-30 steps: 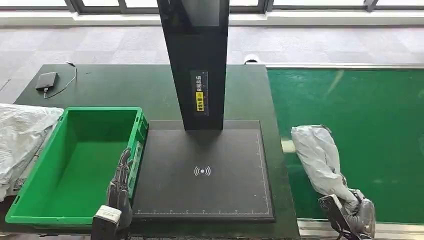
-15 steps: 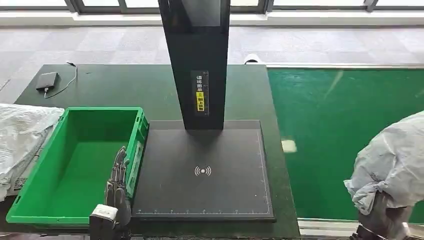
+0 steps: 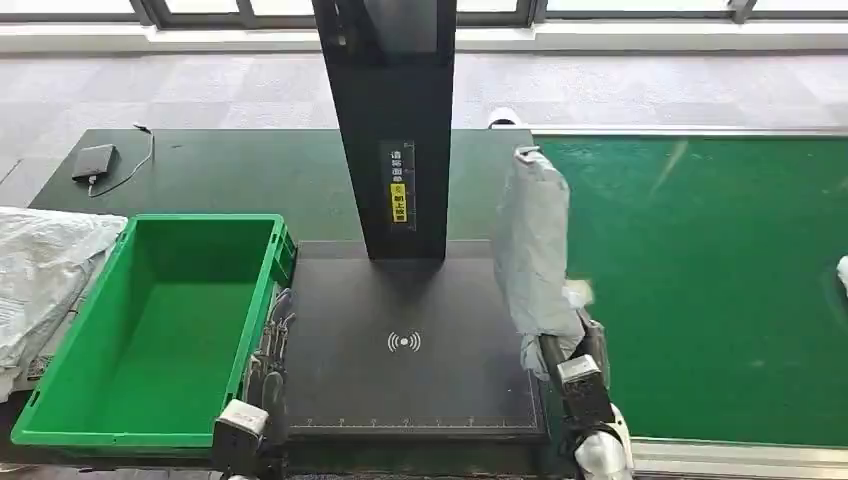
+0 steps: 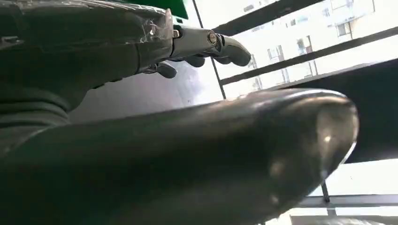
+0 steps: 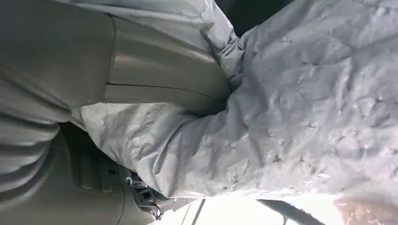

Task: Moved the parcel from conveyor to table for the left to box.

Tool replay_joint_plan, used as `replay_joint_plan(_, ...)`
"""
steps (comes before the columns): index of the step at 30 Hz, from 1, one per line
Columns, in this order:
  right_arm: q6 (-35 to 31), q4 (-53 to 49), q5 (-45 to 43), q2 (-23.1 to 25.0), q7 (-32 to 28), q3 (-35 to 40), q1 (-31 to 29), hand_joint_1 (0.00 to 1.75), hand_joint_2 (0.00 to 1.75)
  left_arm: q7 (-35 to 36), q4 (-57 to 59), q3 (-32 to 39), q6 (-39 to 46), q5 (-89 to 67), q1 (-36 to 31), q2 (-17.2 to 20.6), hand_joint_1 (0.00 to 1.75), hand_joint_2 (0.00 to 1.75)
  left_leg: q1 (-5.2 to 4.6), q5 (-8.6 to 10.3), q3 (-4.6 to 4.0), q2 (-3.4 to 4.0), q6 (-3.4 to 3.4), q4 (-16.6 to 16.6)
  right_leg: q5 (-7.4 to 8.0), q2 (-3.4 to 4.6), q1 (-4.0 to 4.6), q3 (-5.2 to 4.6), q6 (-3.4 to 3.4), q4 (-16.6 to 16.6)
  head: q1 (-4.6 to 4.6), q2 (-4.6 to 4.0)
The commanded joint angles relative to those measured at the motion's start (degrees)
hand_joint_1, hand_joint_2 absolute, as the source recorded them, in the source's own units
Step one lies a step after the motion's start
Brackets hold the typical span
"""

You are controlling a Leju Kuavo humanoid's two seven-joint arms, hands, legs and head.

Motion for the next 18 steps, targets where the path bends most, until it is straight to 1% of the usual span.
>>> replay_joint_plan(1, 0.3, 20.5, 2.4, 4.0, 2.2, 9.9, -10.4, 1.75, 1.75, 0.2, 5.4, -1.8, 0.2, -0.5, -3.4, 1.8, 0.00, 0.00, 0.01, 0.09, 0.05, 0.34, 0.01, -0.2, 0.18, 0.31, 0.03, -0.07, -0.04, -0.1, 0.00, 0.00)
replay_joint_plan(3, 0.3, 20.6, 2.4, 3.7, 2.1, 9.8, -10.4, 1.75, 1.75, 0.2, 5.4, -1.8, 0.1, -0.5, -3.3, 1.8, 0.00, 0.00, -0.01, 0.12, 0.01, 0.16, 0.02, -0.1, 0.14, 0.13, 0.01, -0.08, -0.03, -0.1, 0.00, 0.00)
replay_joint_plan(9, 0.6, 20.7, 2.4, 3.6, 1.8, 9.8, -10.4, 1.75, 1.75, 0.2, 5.3, -1.6, -0.2, -0.7, -3.2, 1.7, 0.00, 0.00, -0.03, 0.08, -0.05, 0.09, 0.03, -0.1, 0.07, 0.07, -0.03, -0.10, -0.03, 0.0, 0.02, -0.02)
replay_joint_plan(10, 1.7, 21.8, 2.6, 4.0, 1.8, 10.2, -11.2, 1.75, 1.75, 0.2, 5.3, -1.0, -0.1, -0.8, -3.3, 1.3, 0.00, 0.00, -0.02, 0.09, -0.07, 0.08, 0.03, -0.1, 0.08, 0.05, -0.03, -0.11, -0.03, 0.0, 0.02, 0.00)
replay_joint_plan(12, 2.7, 26.7, 4.1, 6.0, 1.1, 11.7, -14.6, 1.75, 1.75, 0.2, 4.5, 0.0, 0.1, -1.2, -3.1, 0.4, 0.00, 0.00, -0.03, 0.15, -0.07, 0.18, 0.04, -0.2, 0.16, 0.14, -0.06, -0.16, -0.05, -0.1, 0.00, 0.00)
replay_joint_plan(14, 2.4, 27.3, 4.4, 7.2, 1.4, 12.1, -15.4, 1.75, 1.75, 0.2, 3.9, 0.0, 0.2, -1.2, -3.0, 0.1, 0.00, 0.00, 0.00, 0.06, -0.11, 0.25, 0.01, 0.0, 0.11, 0.22, -0.04, -0.20, -0.06, 0.0, 0.02, 0.00)
replay_joint_plan(15, 2.5, 29.2, 4.7, 7.8, 1.6, 12.4, -16.8, 1.75, 1.75, 0.2, 2.9, 0.5, 0.4, -1.2, -2.8, -0.3, 0.00, 0.00, -0.01, 0.07, -0.13, 0.33, 0.01, -0.1, 0.13, 0.29, -0.05, -0.26, -0.06, 0.0, 0.02, -0.02)
replay_joint_plan(17, 2.5, 29.4, 4.7, 8.0, 1.8, 12.5, -17.2, 1.75, 1.75, 0.3, 2.5, 0.7, 0.4, -1.3, -2.8, -0.4, 0.00, 0.00, -0.01, 0.05, -0.12, 0.33, 0.00, 0.0, 0.12, 0.29, -0.04, -0.29, -0.10, 0.1, 0.00, 0.00)
replay_joint_plan(18, 2.9, 32.4, 6.4, 9.0, 3.5, 13.7, -20.0, 0.00, 1.75, 0.4, -0.1, 2.0, 1.9, -1.2, -1.5, -2.0, 0.00, 0.00, 0.00, 0.10, -0.13, 0.29, 0.00, -0.1, 0.17, 0.25, -0.01, -0.28, -0.13, 0.0, 0.02, 0.00)
